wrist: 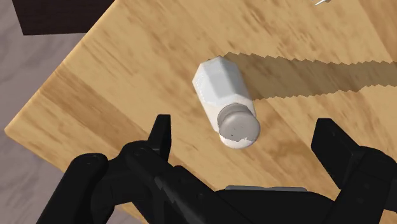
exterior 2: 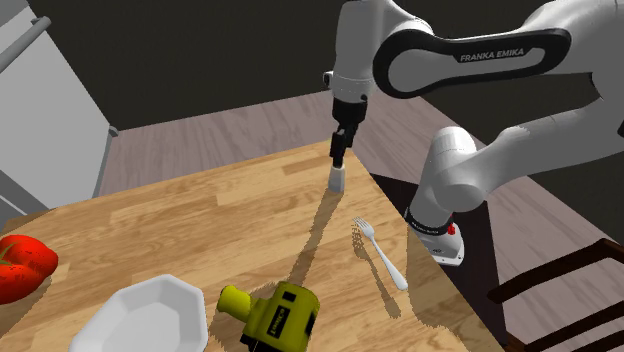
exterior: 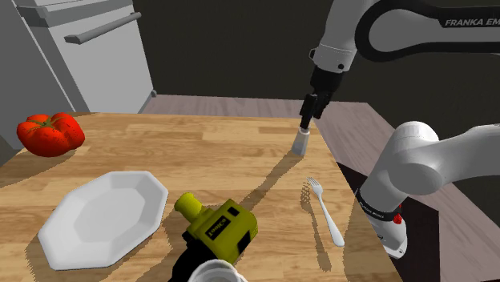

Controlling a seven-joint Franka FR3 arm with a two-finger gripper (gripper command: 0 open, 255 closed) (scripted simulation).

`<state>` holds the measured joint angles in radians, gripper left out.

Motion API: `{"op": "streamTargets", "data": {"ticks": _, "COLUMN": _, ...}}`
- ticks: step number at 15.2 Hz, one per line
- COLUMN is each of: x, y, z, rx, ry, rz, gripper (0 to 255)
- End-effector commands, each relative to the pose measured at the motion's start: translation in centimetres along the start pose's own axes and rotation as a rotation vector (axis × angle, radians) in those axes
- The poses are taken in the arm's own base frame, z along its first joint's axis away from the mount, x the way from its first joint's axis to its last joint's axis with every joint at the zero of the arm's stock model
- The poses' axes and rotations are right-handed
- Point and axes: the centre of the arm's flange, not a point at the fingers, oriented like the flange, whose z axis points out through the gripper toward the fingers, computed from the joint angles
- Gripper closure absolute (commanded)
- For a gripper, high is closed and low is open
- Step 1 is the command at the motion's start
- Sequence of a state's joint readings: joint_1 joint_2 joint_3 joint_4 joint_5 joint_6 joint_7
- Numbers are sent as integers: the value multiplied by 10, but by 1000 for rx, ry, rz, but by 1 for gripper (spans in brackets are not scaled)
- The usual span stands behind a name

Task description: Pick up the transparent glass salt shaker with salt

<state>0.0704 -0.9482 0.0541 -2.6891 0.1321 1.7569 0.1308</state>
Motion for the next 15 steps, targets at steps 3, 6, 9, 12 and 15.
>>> {"op": "streamTargets", "data": {"ticks": 3, "x": 0, "y": 1, "z": 20, "rx": 0, "ry": 2, "rz": -2, "gripper": 0}}
{"op": "streamTargets", "data": {"ticks": 6, "x": 0, "y": 2, "z": 28, "rx": 0, "ry": 2, "rz": -2, "gripper": 0}}
{"op": "streamTargets", "data": {"ticks": 9, "x": 0, "y": 2, "z": 28, "rx": 0, "ry": 2, "rz": -2, "gripper": 255}}
{"op": "streamTargets", "data": {"ticks": 12, "x": 0, "y": 2, "z": 28, "rx": 0, "ry": 2, "rz": -2, "gripper": 255}}
{"op": "streamTargets", "data": {"ticks": 15, "x": 0, "y": 2, "z": 28, "rx": 0, "ry": 2, "rz": -2, "gripper": 255}}
